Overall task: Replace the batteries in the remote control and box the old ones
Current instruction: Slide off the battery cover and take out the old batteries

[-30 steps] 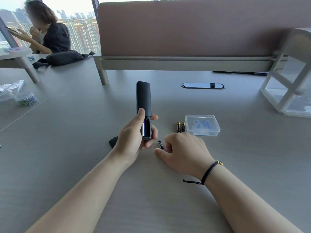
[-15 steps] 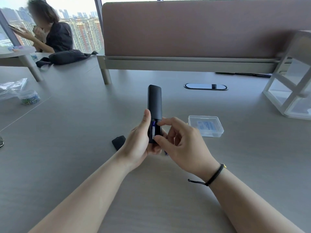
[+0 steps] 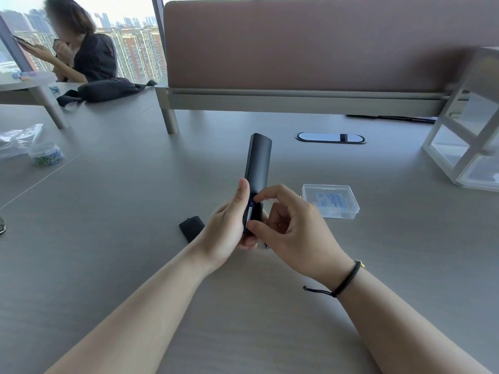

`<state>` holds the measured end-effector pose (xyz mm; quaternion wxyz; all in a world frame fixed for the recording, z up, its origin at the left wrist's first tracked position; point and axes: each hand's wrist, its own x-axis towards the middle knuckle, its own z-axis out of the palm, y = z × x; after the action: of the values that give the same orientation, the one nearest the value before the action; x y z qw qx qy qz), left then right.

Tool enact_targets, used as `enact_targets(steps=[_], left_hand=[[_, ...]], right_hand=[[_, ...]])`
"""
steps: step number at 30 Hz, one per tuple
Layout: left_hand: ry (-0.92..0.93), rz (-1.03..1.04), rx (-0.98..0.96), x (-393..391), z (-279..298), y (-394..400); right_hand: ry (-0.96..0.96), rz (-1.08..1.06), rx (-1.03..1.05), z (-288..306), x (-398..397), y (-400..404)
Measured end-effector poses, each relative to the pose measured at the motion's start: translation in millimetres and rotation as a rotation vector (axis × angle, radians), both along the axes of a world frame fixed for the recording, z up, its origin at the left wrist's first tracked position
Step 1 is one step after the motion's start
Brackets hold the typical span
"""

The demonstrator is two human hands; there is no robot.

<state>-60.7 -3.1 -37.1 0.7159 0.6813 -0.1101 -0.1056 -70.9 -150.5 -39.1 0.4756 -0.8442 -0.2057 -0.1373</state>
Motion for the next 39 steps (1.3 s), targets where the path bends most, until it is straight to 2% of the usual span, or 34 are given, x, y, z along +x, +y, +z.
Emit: enact_targets(steps=[13,22,30,35,39], left_hand=[[0.012,0.002,-0.094,2,-2,1],[-0.007,-0.041,-0.017,-5,-3,-3],[-0.048,-0.020,-0.016,-1,-3,-1],[-0.089,0.008,0.048,-2,-2,-2],[-0.096,0.070,-0.025,2,-5,-1]], right_hand=[[0.011,0.009,0.045,0,0,3],[0.099,0.045,0.144,4,-1,3],[0.045,-0.022,0.246,3,-1,6],[0.159,-0.012,0.398,9,0,2],[0.266,-0.060,0.604,12,9,-3]])
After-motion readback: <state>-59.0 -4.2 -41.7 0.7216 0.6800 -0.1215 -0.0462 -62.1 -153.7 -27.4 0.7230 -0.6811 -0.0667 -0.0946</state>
